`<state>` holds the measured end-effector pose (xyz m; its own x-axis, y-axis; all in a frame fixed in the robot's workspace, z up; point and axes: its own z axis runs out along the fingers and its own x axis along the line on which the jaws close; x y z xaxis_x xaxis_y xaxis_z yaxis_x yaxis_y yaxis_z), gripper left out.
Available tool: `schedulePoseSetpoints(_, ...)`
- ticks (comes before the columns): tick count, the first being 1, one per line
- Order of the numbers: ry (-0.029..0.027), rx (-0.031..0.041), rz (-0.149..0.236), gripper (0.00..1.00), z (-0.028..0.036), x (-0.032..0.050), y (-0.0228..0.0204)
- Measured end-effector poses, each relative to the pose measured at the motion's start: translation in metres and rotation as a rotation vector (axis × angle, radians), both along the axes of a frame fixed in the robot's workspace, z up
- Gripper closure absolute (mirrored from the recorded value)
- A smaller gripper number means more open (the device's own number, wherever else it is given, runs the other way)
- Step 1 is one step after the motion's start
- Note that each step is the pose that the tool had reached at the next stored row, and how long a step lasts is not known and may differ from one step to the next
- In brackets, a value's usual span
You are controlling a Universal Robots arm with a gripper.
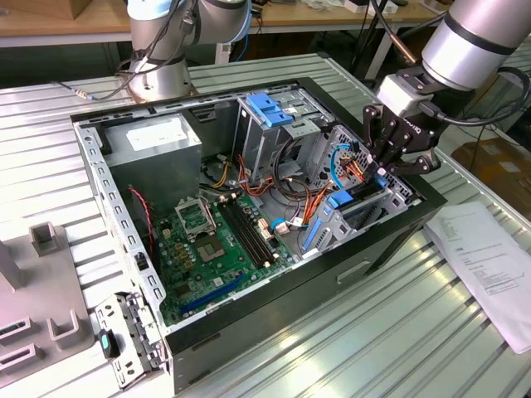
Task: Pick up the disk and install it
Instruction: 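Insert the second disk wire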
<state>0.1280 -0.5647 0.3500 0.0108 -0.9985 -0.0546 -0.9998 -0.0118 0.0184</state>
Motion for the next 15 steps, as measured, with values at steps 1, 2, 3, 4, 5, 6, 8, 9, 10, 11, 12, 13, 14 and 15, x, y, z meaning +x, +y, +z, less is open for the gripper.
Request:
schedulePoseSetpoints(1,0.0003,0.0001,0.0,0.89,0.0045,0.0004,0.0)
schedulePoseSetpoints(2,0.0003,0.0003,0.0,0.89,0.0099,0.0004,0.0)
schedulePoseSetpoints(3,0.0002,0.0009,0.0,0.89,0.0103,0.0004,0.0)
schedulePoseSetpoints(4,0.0003,0.0011,0.0,0.89,0.0103,0.0004,0.0001)
schedulePoseSetpoints(5,0.0005,0.0006,0.0,0.89,0.0113,0.0004,0.0001)
schedulePoseSetpoints(6,0.0005,0.0004,0.0,0.89,0.0127,0.0004,0.0001)
schedulePoseSetpoints(8,0.0005,0.0008,0.0,0.89,0.0199,0.0004,0.0004)
schedulePoseSetpoints(9,0.0005,0.0009,0.0,0.89,0.0214,0.0004,0.0028)
schedulePoseSetpoints(10,0.0005,0.0009,0.001,0.89,0.0216,-0.0008,0.0058)
schedulePoseSetpoints(11,0.0005,0.0008,0.002,0.89,0.0216,-0.0018,0.0062)
schedulePoseSetpoints(12,0.0005,0.0008,0.002,0.89,0.0216,-0.0028,0.0063)
schedulePoseSetpoints(13,0.0005,0.0007,0.002,0.89,0.022,-0.0039,0.0068)
schedulePoseSetpoints(14,0.0005,0.0007,0.002,0.89,0.0227,-0.0047,0.0071)
schedulePoseSetpoints(15,0.0005,0.0009,0.003,0.89,0.0237,-0.0053,0.0076)
